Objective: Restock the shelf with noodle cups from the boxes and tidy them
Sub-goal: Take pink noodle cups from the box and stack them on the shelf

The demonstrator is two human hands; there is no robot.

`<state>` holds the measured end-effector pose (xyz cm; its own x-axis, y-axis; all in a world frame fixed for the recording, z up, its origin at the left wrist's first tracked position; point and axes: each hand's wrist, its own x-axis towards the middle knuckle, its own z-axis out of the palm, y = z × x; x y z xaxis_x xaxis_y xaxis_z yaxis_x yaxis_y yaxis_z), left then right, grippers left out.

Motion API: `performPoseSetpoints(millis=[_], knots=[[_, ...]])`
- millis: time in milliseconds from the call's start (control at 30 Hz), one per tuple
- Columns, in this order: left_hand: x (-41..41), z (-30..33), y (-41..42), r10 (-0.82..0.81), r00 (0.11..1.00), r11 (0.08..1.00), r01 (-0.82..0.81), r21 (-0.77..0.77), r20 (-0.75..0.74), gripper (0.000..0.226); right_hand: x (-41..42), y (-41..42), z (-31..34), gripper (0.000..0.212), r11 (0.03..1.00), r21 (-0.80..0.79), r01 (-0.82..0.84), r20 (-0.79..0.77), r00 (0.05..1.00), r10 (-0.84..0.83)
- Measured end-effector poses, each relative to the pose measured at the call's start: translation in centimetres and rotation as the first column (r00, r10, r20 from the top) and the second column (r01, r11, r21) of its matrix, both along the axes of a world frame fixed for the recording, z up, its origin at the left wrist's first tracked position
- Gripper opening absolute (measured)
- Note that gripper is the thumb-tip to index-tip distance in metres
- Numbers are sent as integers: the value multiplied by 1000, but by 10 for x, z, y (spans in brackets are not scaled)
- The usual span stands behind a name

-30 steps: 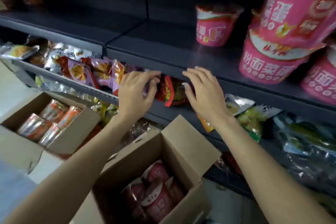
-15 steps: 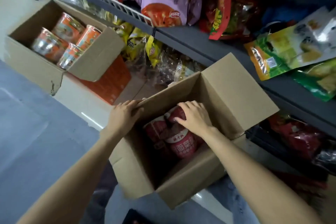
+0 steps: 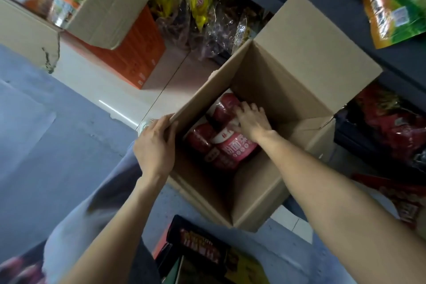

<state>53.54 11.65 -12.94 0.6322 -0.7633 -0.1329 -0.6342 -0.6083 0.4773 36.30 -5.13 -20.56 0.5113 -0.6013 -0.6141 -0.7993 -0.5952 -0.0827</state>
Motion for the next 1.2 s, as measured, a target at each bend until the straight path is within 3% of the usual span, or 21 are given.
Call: performPoseSetpoints(millis=[100, 167, 300, 433, 533, 633, 733, 833, 933, 1000, 1067, 1100, 1200], knots=[[-4, 0, 2, 22, 1000, 1000, -22, -16, -6, 23, 19, 20, -8, 47, 976, 49, 211, 36, 976, -213], [-4, 0, 1, 31, 1000, 999, -31, -14, 1, 23, 27, 33, -19, 57, 946, 162, 279, 41, 956, -290], [-3, -2, -2, 40, 999, 999, -40, 0, 11, 25, 28, 43, -34, 100, 971, 158, 181, -51, 983, -175], [-2, -4, -4, 33, 999, 999, -33, 14, 23, 25, 30, 38, -34, 96, 983, 64, 174, -104, 980, -167], [0, -4, -5, 30, 998, 999, -31, 24, 53, 23, 36, 40, -27, 106, 970, 56, 235, -98, 968, -229], [0, -2, -6, 14, 998, 1000, -15, 23, 58, 23, 32, 42, 2, 109, 938, 35, 345, 24, 938, -346], [2, -1, -7, -7, 1000, 1000, 6, 23, 30, 24, 14, 48, 54, 115, 890, 48, 452, 275, 851, -447], [2, 9, -7, -43, 999, 997, 44, 56, -22, 30, -11, 57, 112, 121, 847, 59, 528, 529, 703, -475], [-9, 36, -4, -7, 994, 1000, 8, 7, -112, 41, -34, 63, 169, 128, 787, 171, 593, 674, 512, -532], [-24, 63, 2, -81, 938, 991, 38, -131, -337, 56, -48, 65, 205, 131, 740, 293, 606, 706, 384, -594], [-45, 100, 6, -159, 732, 984, 60, -169, -663, 73, -60, 63, 238, 132, 721, 344, 602, 736, 304, -604], [-54, 117, 5, -207, 632, 978, 111, -177, -747, 81, -65, 61, 253, 132, 719, 351, 600, 751, 278, -599], [-81, 158, -8, -421, 545, 907, 242, -344, -725, 101, -69, 53, 293, 136, 723, 389, 571, 785, 206, -584]])
